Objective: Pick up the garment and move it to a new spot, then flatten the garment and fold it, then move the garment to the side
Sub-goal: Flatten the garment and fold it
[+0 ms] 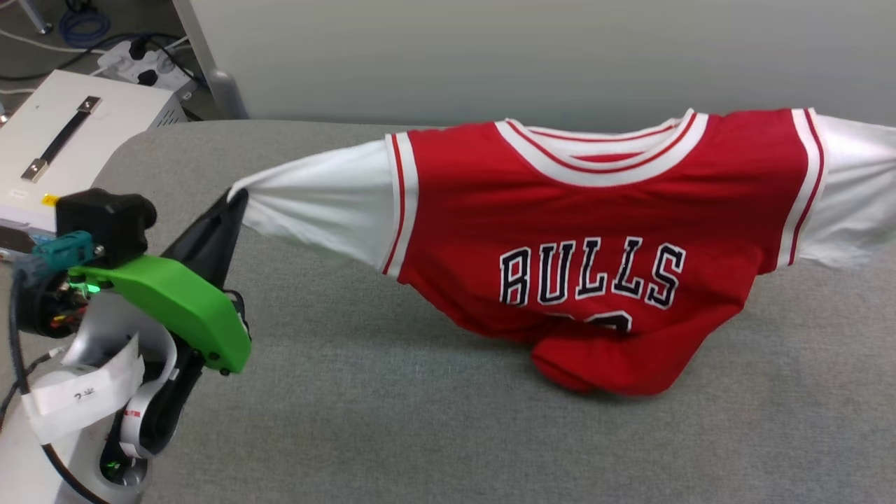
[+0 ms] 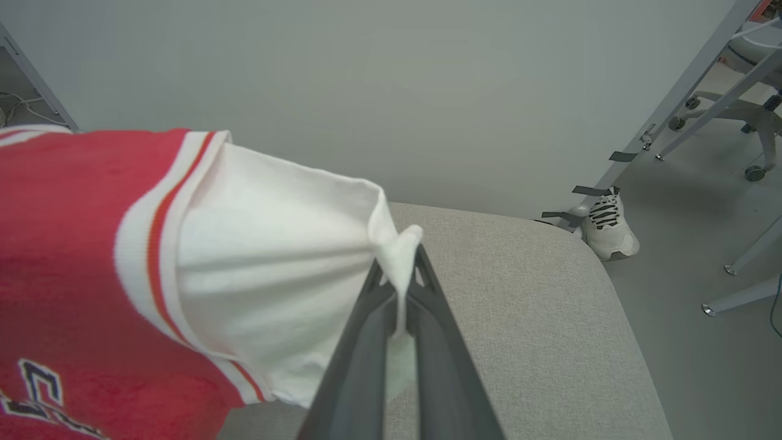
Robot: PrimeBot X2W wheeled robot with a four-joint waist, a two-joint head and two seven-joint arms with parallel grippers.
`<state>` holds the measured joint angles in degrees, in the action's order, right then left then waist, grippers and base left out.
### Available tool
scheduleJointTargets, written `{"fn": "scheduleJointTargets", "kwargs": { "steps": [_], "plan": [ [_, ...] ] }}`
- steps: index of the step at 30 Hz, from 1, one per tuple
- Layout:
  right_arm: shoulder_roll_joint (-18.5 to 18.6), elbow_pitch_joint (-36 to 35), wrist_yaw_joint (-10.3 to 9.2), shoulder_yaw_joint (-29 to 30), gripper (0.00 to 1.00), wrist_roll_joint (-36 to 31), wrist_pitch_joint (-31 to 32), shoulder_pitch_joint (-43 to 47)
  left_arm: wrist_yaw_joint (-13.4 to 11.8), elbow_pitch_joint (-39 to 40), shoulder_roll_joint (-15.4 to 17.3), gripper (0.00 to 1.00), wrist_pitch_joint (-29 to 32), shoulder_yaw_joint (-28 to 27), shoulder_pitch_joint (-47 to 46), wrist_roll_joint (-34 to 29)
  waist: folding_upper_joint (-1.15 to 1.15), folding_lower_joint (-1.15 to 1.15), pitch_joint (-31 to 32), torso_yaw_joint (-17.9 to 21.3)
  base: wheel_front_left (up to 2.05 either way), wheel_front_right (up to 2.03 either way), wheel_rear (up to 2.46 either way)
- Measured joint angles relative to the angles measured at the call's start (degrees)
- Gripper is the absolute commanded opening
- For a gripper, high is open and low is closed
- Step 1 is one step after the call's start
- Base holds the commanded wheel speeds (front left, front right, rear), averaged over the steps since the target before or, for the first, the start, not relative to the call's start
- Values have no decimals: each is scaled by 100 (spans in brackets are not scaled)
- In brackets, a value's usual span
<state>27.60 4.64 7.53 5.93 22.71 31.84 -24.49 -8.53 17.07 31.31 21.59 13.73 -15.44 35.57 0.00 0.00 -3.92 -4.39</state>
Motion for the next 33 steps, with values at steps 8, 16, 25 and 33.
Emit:
{"fn": "scheduleJointTargets", "kwargs": {
  "steps": [8, 16, 25, 33],
  "plan": [
    [-16, -821, 0, 261, 0, 89, -3, -229, -149, 458, 103, 0, -298, -420, -418, -131, 0, 0, 226, 210, 0, 0, 0],
    [35, -913, 1, 248, 0, 14, -194, -975, -75, 550, 353, 0, -336, -668, -1165, -132, 0, 0, -55, 292, 0, 0, 0],
    [99, -226, 7, -108, 0, -318, -614, -2670, 467, -324, 638, 0, -400, -748, -2771, -118, 0, 0, -754, 337, 0, 0, 0],
    [-118, 949, 7, -266, 0, -700, -1189, -4389, 1117, -1625, 762, 0, -445, -342, -4744, -314, 0, 1, -1610, 353, 0, 0, 0]
  ]
}}
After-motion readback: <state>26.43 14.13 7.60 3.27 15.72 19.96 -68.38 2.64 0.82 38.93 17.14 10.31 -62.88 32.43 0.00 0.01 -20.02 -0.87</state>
